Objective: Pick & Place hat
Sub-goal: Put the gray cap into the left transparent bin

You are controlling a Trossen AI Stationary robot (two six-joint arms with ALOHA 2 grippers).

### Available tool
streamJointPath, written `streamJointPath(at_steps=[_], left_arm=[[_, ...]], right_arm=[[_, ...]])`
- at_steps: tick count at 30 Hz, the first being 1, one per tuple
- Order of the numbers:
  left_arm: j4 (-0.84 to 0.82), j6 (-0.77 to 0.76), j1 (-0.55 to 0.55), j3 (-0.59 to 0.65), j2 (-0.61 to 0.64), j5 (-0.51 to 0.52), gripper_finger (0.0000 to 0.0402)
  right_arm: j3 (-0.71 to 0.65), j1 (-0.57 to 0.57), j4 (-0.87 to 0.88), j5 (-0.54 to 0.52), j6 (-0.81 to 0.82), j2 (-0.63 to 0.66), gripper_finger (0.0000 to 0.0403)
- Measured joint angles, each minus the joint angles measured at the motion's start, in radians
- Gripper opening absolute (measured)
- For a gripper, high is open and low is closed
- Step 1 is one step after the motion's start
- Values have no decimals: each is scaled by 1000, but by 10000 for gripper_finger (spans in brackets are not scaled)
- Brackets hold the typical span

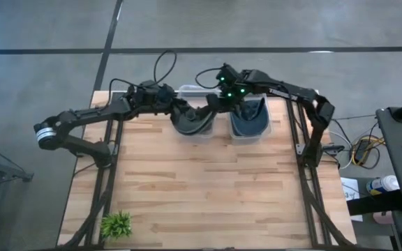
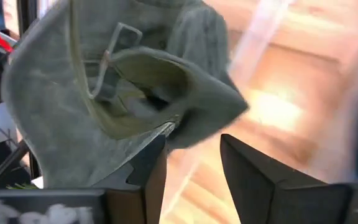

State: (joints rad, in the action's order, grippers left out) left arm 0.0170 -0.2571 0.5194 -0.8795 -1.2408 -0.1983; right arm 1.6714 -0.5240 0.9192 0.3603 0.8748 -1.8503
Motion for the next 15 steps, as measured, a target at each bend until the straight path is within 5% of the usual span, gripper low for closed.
streamJointPath(at_steps=[15], left_arm=[[-140,11,-5,1,-20,16,181]], right_arm=[[190,10,-81,-44,-80,-116,114]])
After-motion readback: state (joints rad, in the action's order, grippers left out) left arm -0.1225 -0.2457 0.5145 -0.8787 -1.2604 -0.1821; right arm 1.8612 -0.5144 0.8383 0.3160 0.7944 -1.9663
